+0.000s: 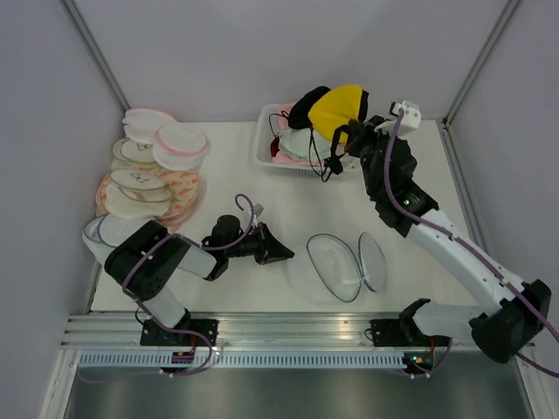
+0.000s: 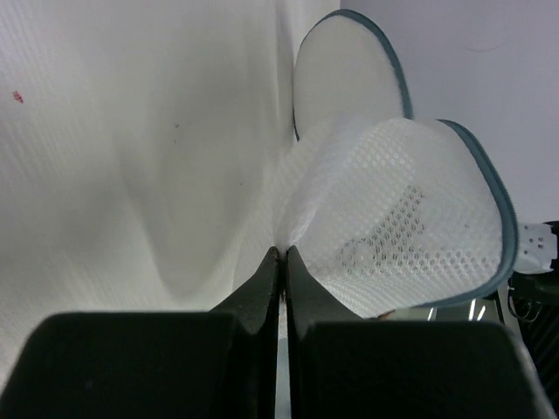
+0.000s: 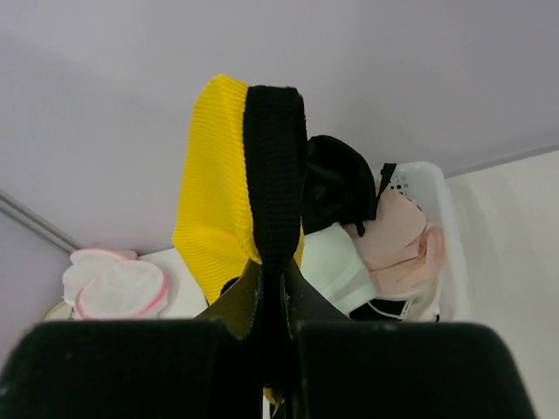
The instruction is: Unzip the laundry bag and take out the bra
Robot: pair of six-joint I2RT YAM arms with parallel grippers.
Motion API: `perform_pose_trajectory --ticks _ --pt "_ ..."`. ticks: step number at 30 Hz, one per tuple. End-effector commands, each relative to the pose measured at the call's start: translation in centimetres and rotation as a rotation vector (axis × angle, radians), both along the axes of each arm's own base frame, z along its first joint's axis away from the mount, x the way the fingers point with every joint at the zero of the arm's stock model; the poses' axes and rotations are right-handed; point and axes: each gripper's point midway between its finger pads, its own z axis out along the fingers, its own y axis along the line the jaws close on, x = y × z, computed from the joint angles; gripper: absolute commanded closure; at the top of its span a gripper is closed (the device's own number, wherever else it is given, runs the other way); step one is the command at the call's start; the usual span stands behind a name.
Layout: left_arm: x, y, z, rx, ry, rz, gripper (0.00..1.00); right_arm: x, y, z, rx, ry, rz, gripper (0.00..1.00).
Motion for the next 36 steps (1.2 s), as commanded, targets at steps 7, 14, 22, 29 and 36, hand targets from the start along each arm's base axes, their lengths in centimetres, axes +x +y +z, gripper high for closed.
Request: perform_pose_trajectory --ticks 7,14,22,29,36 --pt "-1.1 0.2 2.4 -0.021 -0.088 -0.053 0.98 13.8 3.6 -2.5 -0.063 0.107 0.186 1.0" --pt "-1.7 0.8 3.3 -0.021 -0.1 -0.046 0.98 22.5 5.2 -12.6 -0.108 0.373 0.142 1.0" --pt "-1.8 1.8 4.3 -0.004 -0.138 -0.016 0.98 21.8 1.2 -28.4 -0.315 0.773 -0.065 1.0" --pt "-1.8 2.3 4.9 0.005 -0.149 0.003 0.98 20.9 -0.4 -33.2 -0.408 0.883 -0.113 1.0" --pt "-1.8 2.7 5.2 0.019 -0.157 0.018 0.98 21.7 2.5 -23.7 -0.307 0.644 0.046 0.97"
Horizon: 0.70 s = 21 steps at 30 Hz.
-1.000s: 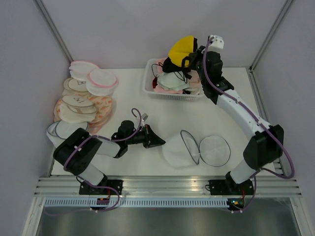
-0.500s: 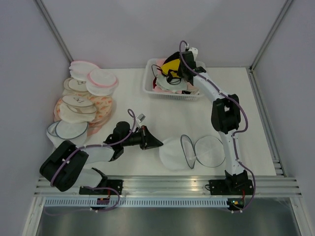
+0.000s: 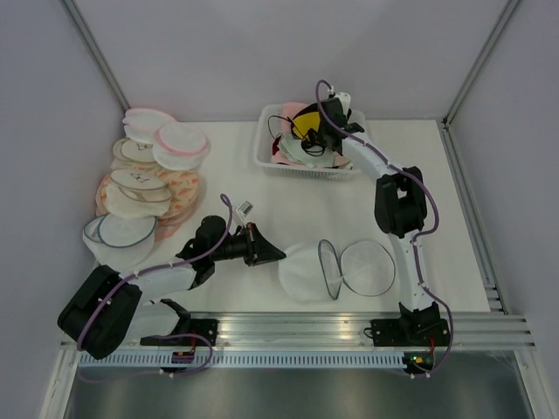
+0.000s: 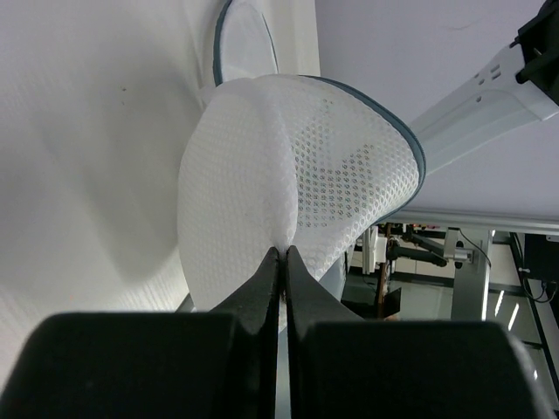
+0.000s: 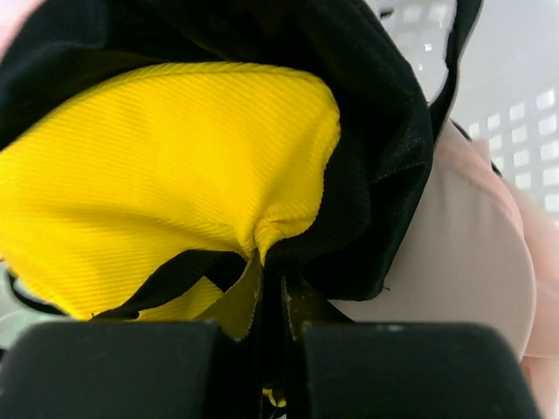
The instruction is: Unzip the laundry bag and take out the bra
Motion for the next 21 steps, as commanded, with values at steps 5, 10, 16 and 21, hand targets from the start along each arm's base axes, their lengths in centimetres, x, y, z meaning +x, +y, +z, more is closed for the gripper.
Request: perform_pose_trajectory --ticks 5,10,16,21 --pt "0.6 0.5 0.7 0.02 -0.071 0.025 0.98 -3.5 -0.6 13.7 0.034 -0.156 0.096 0.37" --pt "0.8 0.5 0.7 0.03 -0.072 0.031 0.98 -6.6 -1.9 16.3 0.016 -0.145 0.099 0.02" --pt "1.4 0.9 -0.3 0.075 -0.083 0.065 0.98 -13.1 -3.3 15.5 0.058 -0.131 0.111 0.02" --pt "2.9 3.3 -3.9 0.268 -0.08 0.19 0.68 -20.7 -5.1 12.9 0.037 -0.137 0.095 0.02"
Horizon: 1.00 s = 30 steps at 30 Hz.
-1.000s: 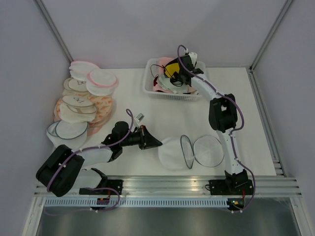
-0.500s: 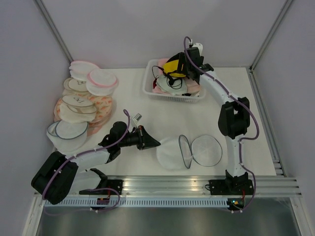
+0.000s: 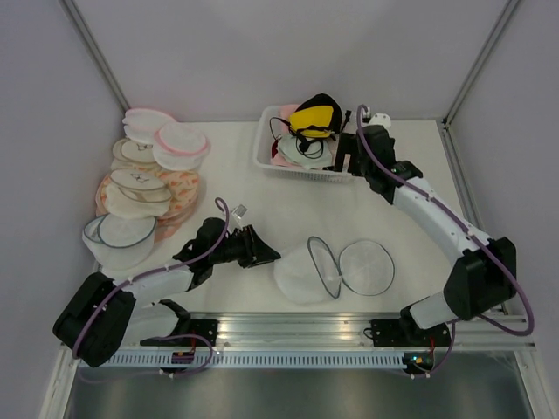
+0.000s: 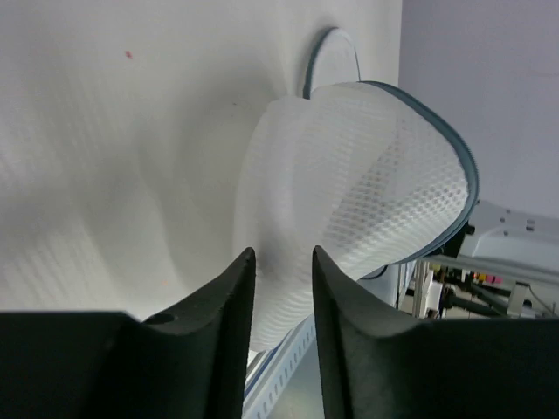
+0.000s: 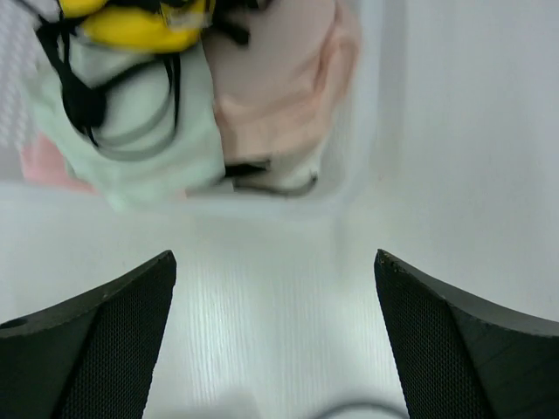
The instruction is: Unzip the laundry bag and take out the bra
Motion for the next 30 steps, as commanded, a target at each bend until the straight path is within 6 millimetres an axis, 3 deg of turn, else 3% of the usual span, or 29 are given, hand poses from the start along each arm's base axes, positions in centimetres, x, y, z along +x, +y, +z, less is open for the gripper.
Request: perform_pose_trajectory --ticks 1,2,4,5,6,7,8,12,15,18,23,30 --pt "2.1 2.1 -1.6 0.159 -0.072 0.111 0.6 -5.4 -0.5 2.5 0.023 -0.108 -0.012 0.02" --pt "1.9 2.9 -2.3 0.205 -0.061 0.129 0.47 -6.7 -0.7 2.4 0.018 -0.107 -0.012 0.02" --pt "2.5 4.1 -2.9 0.267 -0.074 0.187 0.31 -9.8 -1.3 2.4 0.045 -0.118 -0.019 0.02" --pt "2.5 4.6 -3.0 0.285 -0.074 0.209 0.12 -11.2 -2.5 1.5 0.018 -0.092 -0.062 0.02" --pt "2.6 5.4 -3.5 0.319 -0.068 0.24 0.03 -12.3 -3.2 0.3 0.034 -0.062 -0.098 0.02" --pt "2.6 5.6 -3.5 0.326 -0.069 0.249 0.0 -13.3 -4.1 0.3 0.036 -0.058 -0.137 0.02" --pt "2.4 6.0 -3.8 0.336 -0.064 0.262 0.0 -14.9 -6.3 -1.3 -0.029 0.005 -0.23 0.02" --pt "2.4 6.9 -2.5 0.317 -0.094 0.321 0.0 -19.2 -10.6 -6.5 -0.138 0.174 -0.453 0.02" --pt "2.1 7.3 -1.6 0.312 -0.094 0.34 0.0 -21.5 -11.8 -9.7 -0.147 0.234 -0.548 0.02" --pt "1.6 7.4 0.6 0.271 -0.116 0.34 0.0 -23.0 -12.2 -11.6 -0.095 0.268 -0.641 0.02" --pt "0.9 7.0 2.5 0.22 -0.136 0.32 0.0 -23.8 -11.9 -12.2 0.036 0.227 -0.709 0.02" --pt "0.3 6.7 2.8 0.203 -0.129 0.285 0.0 -25.3 -10.1 -17.9 0.179 0.313 -0.699 0.06"
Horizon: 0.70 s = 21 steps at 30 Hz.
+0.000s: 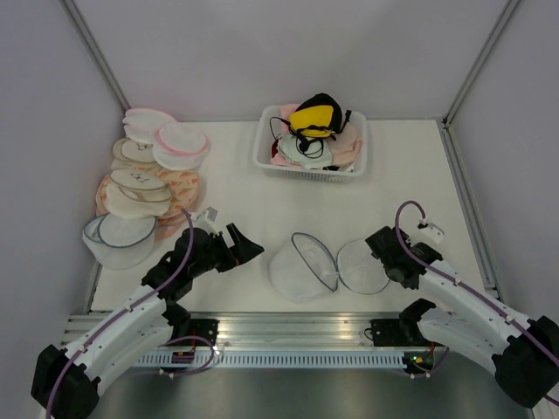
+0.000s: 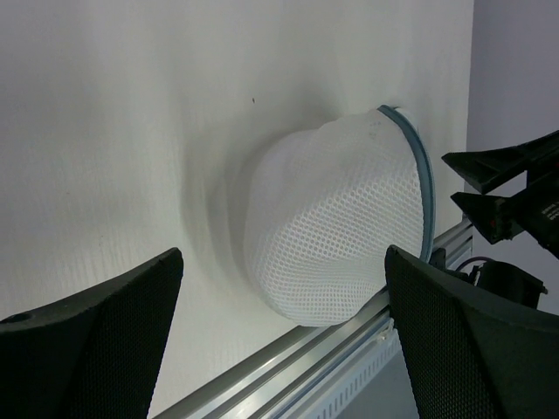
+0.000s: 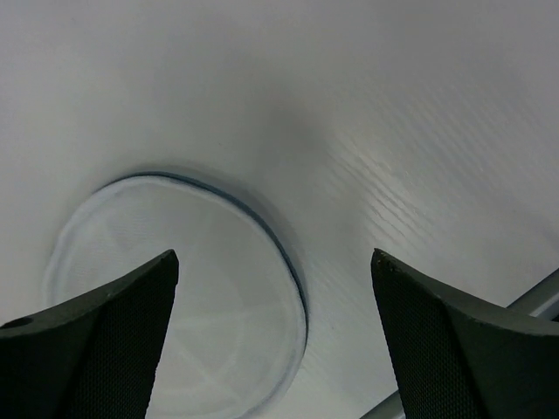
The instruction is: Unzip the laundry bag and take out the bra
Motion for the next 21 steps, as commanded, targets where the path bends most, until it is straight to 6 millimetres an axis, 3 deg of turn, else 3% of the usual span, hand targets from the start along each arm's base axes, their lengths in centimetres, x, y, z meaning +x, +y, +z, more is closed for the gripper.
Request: perform_pose_trajectory --ticks 1,4,7,10,11,14,19,21 --pt "-0.3 -0.4 1.2 -0.023 0.004 -0.022 0.0 0.0 1.6 -2.5 0.114 -0.011 -0.045 0.06" --pt "-0.5 -0.3 1.0 -0.026 0.008 -0.022 0.0 -0.4 2.0 -4.0 0.13 0.022 -0.037 0.1" --pt "-0.7 0.0 0.7 -0.029 0.012 -0.008 0.0 -0.3 2.3 -4.8 0.145 0.023 -0.024 0.2" --pt "-0.7 0.1 0.6 -0.029 0.012 -0.005 0.0 -0.2 2.3 -5.0 0.148 0.013 -0.019 0.5" --pt "-0.7 0.1 0.7 -0.031 0.011 -0.004 0.0 -0.2 2.3 -5.0 0.149 0.009 -0.017 0.67" --pt "-0.7 0.1 0.6 -0.029 0.018 -0.001 0.0 -0.1 2.2 -5.0 0.146 -0.001 -0.011 0.85" --pt "-0.7 0.0 0.7 -0.028 0.017 -0.008 0.0 0.4 2.6 -4.2 0.151 -0.027 0.031 0.96" --pt "-0.7 0.0 0.7 -0.028 0.019 -0.007 0.0 0.9 2.9 -2.8 0.158 -0.067 0.078 1.0"
